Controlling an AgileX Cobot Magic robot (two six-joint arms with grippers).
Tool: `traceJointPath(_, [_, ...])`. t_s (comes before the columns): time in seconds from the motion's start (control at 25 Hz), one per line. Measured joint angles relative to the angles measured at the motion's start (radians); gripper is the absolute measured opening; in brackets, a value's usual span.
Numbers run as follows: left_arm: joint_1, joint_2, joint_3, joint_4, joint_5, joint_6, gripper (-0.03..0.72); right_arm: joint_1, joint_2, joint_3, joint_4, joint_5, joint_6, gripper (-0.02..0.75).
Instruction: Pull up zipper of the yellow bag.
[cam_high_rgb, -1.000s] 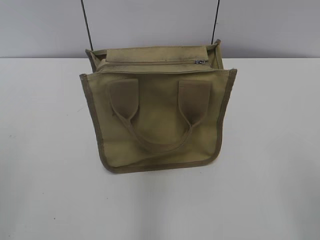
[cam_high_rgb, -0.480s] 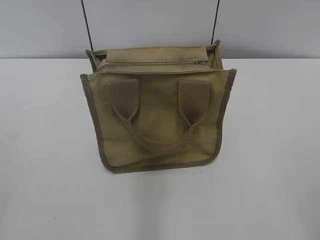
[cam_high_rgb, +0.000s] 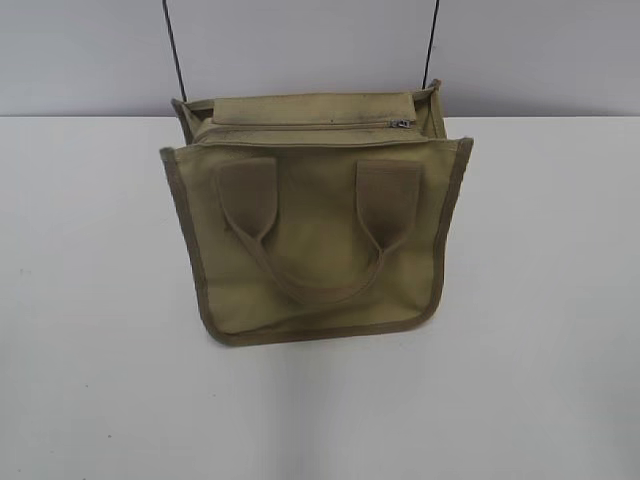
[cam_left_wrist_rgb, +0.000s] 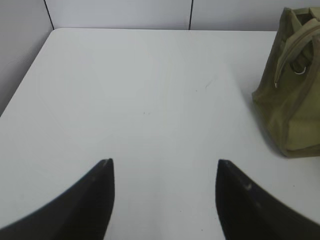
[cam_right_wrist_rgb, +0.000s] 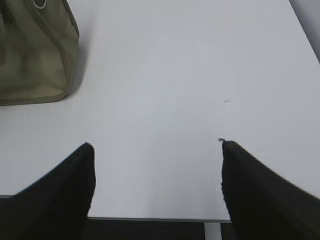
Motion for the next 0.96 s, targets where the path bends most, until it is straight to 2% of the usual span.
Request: traceJointPath(0.96, [-0.016,0.000,0.003,-0.001,-0.001,0.000,0.479,0.000,0.000,0.000,0.005,0.000,0.000,0.575])
